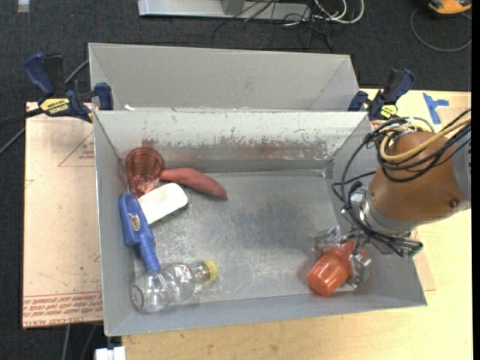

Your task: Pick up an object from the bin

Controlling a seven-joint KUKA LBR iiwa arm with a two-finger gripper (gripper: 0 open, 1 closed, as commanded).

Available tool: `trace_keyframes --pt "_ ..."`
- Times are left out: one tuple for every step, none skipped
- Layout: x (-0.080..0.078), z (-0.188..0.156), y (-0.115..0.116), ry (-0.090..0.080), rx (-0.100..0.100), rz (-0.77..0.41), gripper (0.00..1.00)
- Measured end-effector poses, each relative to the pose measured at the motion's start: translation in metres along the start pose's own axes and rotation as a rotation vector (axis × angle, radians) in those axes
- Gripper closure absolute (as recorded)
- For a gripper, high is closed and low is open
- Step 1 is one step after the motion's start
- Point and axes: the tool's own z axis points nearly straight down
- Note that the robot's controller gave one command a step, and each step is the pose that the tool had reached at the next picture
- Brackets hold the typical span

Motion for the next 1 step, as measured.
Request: trace_keyframes --pt "0.0000 0.0000 0.0000 0.000 0.000 0.000 1.00"
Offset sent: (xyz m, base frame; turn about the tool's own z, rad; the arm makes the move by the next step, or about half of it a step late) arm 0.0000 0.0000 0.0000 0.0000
